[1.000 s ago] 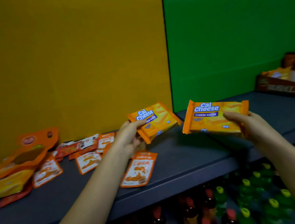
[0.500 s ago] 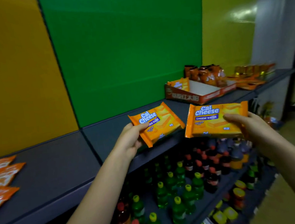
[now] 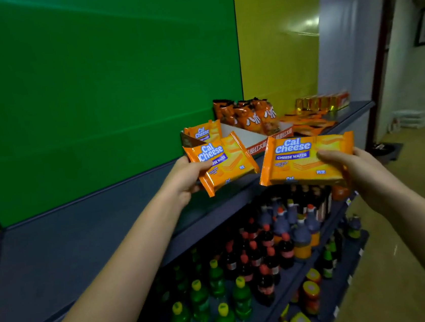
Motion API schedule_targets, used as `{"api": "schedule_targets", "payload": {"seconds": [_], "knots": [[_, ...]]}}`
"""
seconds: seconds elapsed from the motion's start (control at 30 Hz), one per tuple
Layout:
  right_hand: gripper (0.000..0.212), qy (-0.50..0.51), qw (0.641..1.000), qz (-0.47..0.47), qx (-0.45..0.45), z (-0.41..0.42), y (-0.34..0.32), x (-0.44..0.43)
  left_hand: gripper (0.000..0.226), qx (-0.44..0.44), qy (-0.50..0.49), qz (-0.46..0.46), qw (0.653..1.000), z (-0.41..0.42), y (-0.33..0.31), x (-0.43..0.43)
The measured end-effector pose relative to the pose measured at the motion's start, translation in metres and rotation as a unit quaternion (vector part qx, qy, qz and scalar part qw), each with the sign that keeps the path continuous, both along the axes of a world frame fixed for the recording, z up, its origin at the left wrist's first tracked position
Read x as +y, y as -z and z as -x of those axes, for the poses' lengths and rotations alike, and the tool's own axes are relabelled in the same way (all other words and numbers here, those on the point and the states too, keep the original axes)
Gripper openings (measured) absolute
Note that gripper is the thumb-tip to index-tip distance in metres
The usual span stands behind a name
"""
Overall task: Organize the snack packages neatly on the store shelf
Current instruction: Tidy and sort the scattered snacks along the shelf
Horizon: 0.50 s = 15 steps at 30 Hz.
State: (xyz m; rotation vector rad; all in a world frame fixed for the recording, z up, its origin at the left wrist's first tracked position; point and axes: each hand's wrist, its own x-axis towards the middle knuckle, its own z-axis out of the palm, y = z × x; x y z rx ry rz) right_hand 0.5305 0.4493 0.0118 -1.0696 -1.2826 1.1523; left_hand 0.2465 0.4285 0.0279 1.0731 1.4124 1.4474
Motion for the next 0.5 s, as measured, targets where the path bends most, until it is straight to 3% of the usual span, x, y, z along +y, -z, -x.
{"api": "schedule_targets", "payload": {"seconds": [0.27,0.5], "knots": [[0.048,-0.011,0.998,-0.062,0.014,0.017,-0.036,0.125,0.034,0.093,-0.002,-0.016,0.996,0.006,-0.042,0.114],[0.032,-0.036,0.992,-0.113,0.032,0.041,-0.042,0.213,0.042,0.115,-0.058,-0.024,0.991,0.021,-0.041,0.19]]}}
